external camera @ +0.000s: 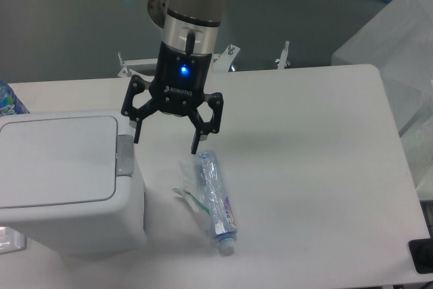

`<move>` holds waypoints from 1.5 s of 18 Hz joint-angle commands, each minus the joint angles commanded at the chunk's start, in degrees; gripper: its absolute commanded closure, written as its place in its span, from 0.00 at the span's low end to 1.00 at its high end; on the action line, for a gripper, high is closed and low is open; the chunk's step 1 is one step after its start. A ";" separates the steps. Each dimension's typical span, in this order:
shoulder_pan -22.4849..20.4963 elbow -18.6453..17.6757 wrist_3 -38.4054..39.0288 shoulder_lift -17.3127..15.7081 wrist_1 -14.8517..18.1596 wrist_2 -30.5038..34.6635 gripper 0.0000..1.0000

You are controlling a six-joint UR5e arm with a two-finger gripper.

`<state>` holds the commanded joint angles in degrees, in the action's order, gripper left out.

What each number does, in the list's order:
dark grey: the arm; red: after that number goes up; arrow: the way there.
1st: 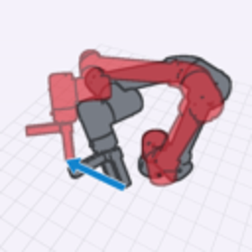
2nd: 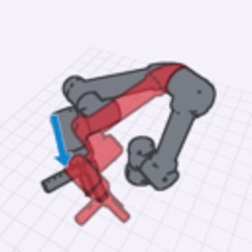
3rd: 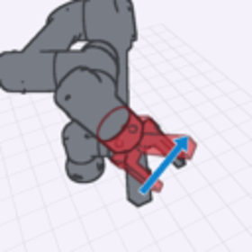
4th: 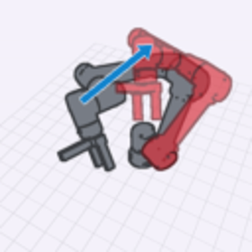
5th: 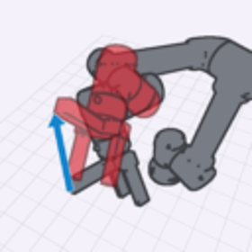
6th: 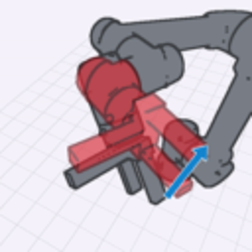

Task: Open the trash can
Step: 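Move the gripper toward the trash can lid's edge and lower it, then push the gripper fingers against the lid edge to flip it open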

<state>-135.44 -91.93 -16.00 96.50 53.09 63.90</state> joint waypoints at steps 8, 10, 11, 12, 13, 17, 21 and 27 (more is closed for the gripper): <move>0.62 -0.79 -0.09 0.88 -0.09 0.26 0.00; 0.62 -0.70 -0.09 0.97 -0.09 0.26 0.00; 0.62 -0.70 -0.09 1.05 -0.09 0.26 0.00; 0.62 -0.70 -0.09 1.14 -0.09 0.26 0.00; 0.62 -0.88 -0.09 1.23 -0.09 0.26 0.00; 0.62 -0.88 -0.09 1.49 -0.09 0.26 0.00; 0.62 -0.88 -0.18 1.58 -0.09 0.26 0.00; 0.62 -0.79 -0.18 1.93 -0.09 0.26 0.00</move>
<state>-134.82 -92.72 -16.17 98.44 53.00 64.16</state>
